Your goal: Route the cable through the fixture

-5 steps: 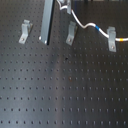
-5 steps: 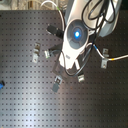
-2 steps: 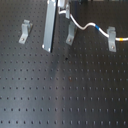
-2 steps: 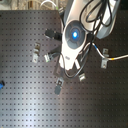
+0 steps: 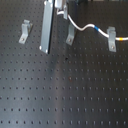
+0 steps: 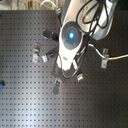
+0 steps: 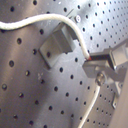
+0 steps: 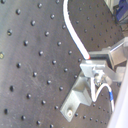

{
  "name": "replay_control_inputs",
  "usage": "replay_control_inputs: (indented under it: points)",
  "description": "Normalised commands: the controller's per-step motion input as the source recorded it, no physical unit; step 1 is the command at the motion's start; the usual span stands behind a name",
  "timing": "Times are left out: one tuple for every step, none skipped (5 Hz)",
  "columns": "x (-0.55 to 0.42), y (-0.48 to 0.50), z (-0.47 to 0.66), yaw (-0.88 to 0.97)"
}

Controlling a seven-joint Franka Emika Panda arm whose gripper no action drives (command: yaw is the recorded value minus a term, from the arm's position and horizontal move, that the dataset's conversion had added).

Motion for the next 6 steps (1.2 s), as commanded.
replay_control_inputs:
  points:
    - [-0.088,-0.041,0.33,0.00]
    - [-0.273,0.073,0.18,0.01]
    - [0.000,0.000,0.01,0.00]
    - [-0.182,0.080,0.22,0.00]
    - [-0.029,-0.058,0.08,-0.01]
    - [-0.053,0.033,0.38,0.00]
